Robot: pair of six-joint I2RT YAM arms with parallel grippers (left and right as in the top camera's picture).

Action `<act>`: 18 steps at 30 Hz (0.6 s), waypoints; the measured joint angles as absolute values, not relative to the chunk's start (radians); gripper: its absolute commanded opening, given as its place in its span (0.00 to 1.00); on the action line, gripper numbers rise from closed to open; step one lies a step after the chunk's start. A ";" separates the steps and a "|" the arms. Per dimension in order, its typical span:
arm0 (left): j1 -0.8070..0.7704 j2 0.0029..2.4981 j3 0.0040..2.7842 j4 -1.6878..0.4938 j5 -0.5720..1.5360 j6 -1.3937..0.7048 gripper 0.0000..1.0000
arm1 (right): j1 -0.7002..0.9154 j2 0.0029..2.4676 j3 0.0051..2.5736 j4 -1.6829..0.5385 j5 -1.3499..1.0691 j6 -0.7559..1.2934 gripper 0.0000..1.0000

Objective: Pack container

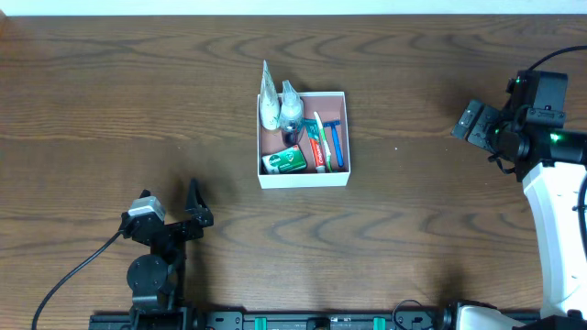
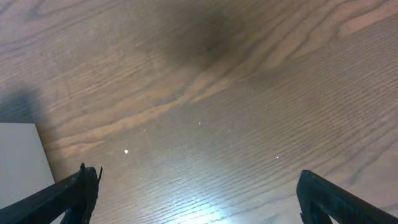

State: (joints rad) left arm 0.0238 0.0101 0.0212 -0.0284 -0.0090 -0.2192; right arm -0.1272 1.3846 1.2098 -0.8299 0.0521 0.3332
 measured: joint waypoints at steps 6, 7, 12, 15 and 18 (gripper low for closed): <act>0.024 0.010 0.022 -0.029 -0.007 -0.212 0.98 | -0.127 1.385 1.210 -0.830 0.052 0.334 0.99; 0.024 0.010 0.022 -0.029 -0.007 -0.212 0.98 | -0.127 1.385 1.210 -0.830 0.052 0.333 0.99; 0.024 0.010 0.022 -0.029 -0.007 -0.212 0.98 | -0.127 1.385 1.210 -0.830 0.052 0.334 0.99; 0.025 0.010 0.022 -0.029 -0.007 -0.212 0.98 | -0.127 1.385 1.210 -0.830 0.052 0.333 0.99; 0.025 0.010 0.022 -0.029 -0.007 -0.212 0.98 | -0.127 1.381 1.210 -0.833 0.057 0.333 0.99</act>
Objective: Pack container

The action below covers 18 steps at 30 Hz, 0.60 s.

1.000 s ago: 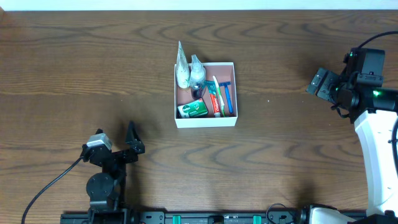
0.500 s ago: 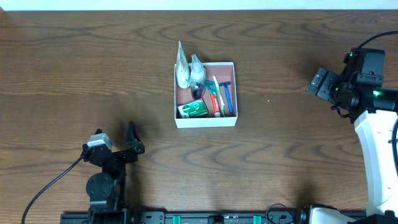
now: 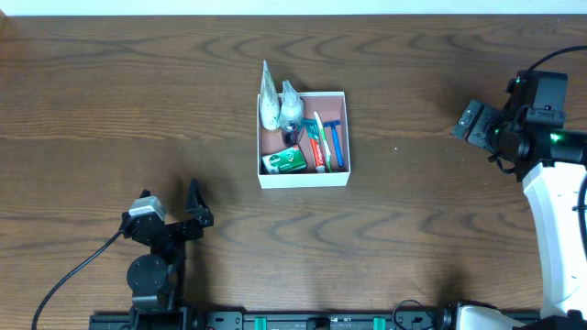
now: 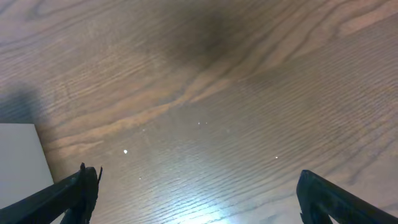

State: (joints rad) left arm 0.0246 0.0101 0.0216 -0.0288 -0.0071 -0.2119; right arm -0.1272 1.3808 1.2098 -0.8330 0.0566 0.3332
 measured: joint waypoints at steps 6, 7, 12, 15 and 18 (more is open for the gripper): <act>0.025 0.010 0.022 -0.029 -0.007 -0.212 0.98 | -0.127 1.241 1.209 -0.840 0.060 0.333 0.99; 0.025 0.010 0.022 -0.029 -0.007 -0.212 0.98 | -0.127 1.201 1.209 -0.841 0.060 0.333 0.99; 0.025 0.010 0.023 -0.031 -0.007 -0.211 0.98 | -0.125 0.939 1.210 -0.853 0.060 0.333 0.99; 0.025 0.010 0.023 -0.031 -0.007 -0.209 0.98 | -0.125 0.780 1.212 -0.863 0.060 0.333 0.99; 0.025 0.010 0.023 -0.031 -0.007 -0.209 0.98 | -0.125 0.660 1.213 -0.867 0.060 0.333 0.99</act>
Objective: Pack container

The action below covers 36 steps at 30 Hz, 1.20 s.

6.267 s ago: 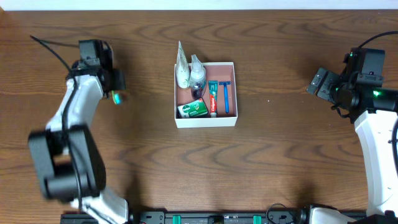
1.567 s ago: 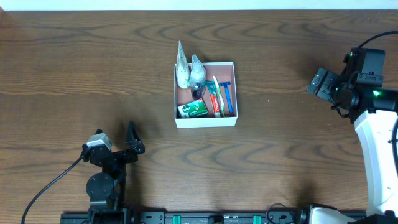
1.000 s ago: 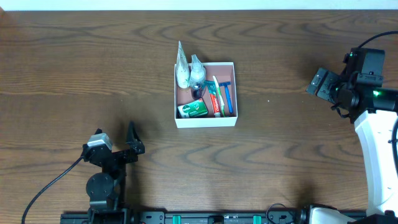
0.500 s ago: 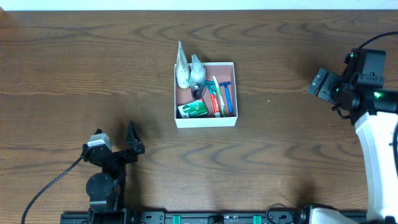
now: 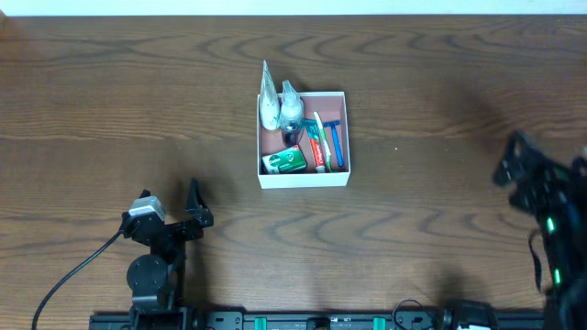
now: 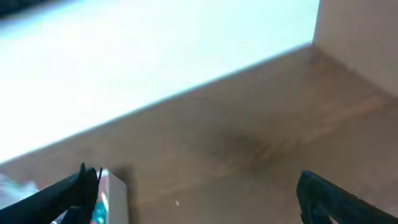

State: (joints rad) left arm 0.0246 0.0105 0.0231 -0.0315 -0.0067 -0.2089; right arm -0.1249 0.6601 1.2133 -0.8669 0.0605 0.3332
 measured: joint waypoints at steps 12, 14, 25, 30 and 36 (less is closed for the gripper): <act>0.025 0.010 0.024 -0.034 -0.006 -0.209 0.98 | -0.048 0.327 0.780 -0.357 0.047 0.334 0.99; 0.025 0.010 0.024 -0.034 -0.007 -0.209 0.98 | -0.035 0.271 0.634 -0.224 0.038 0.334 0.99; 0.025 0.010 0.025 -0.034 -0.007 -0.208 0.98 | 0.030 0.140 0.136 0.128 0.030 0.337 0.99; 0.025 0.010 0.025 -0.034 -0.007 -0.209 0.98 | 0.050 0.090 0.025 0.135 0.037 0.325 0.99; 0.025 0.010 0.025 -0.034 -0.006 -0.209 0.98 | 0.064 0.031 0.008 0.063 0.041 0.268 0.99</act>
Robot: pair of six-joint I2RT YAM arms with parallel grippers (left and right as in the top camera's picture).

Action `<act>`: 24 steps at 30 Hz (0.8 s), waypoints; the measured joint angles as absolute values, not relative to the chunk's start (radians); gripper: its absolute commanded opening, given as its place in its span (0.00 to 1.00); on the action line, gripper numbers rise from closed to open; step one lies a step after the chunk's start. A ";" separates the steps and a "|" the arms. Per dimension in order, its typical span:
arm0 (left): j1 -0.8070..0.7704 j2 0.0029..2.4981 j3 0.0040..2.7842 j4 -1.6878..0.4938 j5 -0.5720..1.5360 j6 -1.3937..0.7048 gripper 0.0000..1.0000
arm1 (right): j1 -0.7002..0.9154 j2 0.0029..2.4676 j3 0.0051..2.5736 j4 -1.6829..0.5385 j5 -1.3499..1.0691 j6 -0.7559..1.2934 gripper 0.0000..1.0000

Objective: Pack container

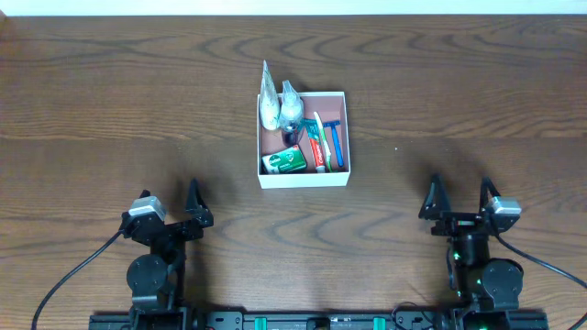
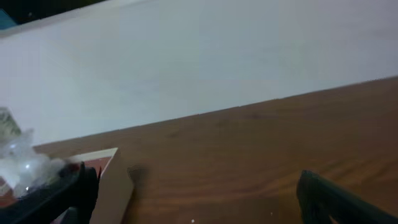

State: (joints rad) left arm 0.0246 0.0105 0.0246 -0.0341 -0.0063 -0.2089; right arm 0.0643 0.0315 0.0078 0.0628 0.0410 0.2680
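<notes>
A white box [image 1: 304,178] stands at mid-table, holding a green soap bar [image 1: 284,162], a toothpaste tube [image 1: 317,145], a blue razor [image 1: 335,142] and clear plastic bags [image 1: 275,103] that stick up at its far left corner. My right gripper [image 1: 458,196] is folded back at the table's near right edge, open and empty. In the right wrist view its fingers [image 2: 326,198] are wide apart, with the box [image 2: 109,182] at the lower left. My left gripper [image 1: 193,197] rests open at the near left.
Bare dark wooden tabletop [image 1: 110,110] surrounds the box on every side. A white wall [image 2: 199,56] rises behind the table's far edge in the right wrist view.
My right arm has dropped from the right side of the table to its folded pose at the near right edge. Its camera now looks level across the table. The box is unmoved.
My right gripper hovered open over bare table at the far right for two moments, looking down at the wood. Then it was lower at the right edge, blurred. Now it sits folded at the near edge. The left arm and the packed box never moved.
</notes>
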 measured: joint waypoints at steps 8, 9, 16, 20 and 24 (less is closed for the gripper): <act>0.025 0.010 0.025 -0.034 -0.006 -0.209 0.98 | 0.065 0.013 0.007 -0.067 0.041 0.211 0.99; 0.025 0.010 0.025 -0.035 -0.007 -0.209 0.98 | 0.065 0.012 0.007 -0.067 0.040 0.199 0.99; 0.025 0.010 0.025 -0.034 -0.007 -0.209 0.98 | 0.065 0.012 0.007 -0.068 0.033 0.147 0.99; 0.025 0.010 0.025 -0.035 -0.007 -0.209 0.98 | 0.065 0.012 0.007 -0.068 0.033 0.140 0.99; 0.025 0.010 0.025 -0.034 -0.007 -0.209 0.98 | 0.065 0.012 0.007 -0.067 0.033 0.138 0.99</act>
State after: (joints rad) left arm 0.0246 0.0105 0.0246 -0.0341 -0.0067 -0.2089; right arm 0.0650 0.0120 0.0074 -0.0673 0.0330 0.1375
